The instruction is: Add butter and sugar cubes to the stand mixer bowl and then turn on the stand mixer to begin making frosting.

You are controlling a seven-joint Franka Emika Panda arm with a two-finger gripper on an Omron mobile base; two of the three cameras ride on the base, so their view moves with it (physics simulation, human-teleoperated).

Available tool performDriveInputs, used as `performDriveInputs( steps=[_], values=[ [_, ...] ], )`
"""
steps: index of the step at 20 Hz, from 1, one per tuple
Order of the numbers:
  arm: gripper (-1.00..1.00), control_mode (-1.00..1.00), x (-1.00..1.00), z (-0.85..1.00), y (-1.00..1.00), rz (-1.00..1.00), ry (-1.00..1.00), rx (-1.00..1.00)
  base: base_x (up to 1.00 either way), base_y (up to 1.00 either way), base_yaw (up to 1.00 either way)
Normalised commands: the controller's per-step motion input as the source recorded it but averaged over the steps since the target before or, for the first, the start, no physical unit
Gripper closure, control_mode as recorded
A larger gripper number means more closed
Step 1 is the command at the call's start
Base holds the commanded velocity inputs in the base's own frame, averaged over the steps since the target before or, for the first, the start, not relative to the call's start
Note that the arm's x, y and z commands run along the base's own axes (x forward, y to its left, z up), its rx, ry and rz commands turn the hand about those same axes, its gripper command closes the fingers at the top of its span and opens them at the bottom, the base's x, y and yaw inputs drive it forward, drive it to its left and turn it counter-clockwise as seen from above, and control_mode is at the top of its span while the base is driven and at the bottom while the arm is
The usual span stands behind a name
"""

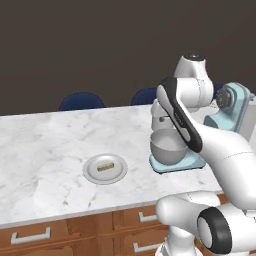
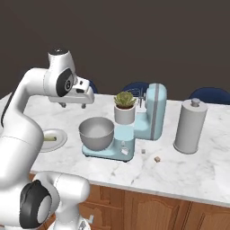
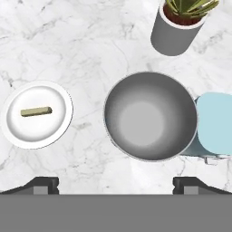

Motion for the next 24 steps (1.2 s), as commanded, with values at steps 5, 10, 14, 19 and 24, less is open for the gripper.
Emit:
performDriveInputs(
  steps=[5,10,14,19,24],
  values=[
    [-1.0,1.0,0.0,0.0,0.0,0.0,0.0,0.0,0.8,0.4,0.0],
    [-1.0,1.0,0.0,0.0,0.0,0.0,0.0,0.0,0.58,0.44,0.0],
    [-1.0,1.0,0.0,0.0,0.0,0.0,0.0,0.0,-0.5,0.35,0.05],
    [-1.0,1.0,0.0,0.0,0.0,0.0,0.0,0.0,-0.42,0.28,0.06],
    [-1.0,1.0,0.0,0.0,0.0,0.0,0.0,0.0,0.3,0.1,0.05]
  ],
)
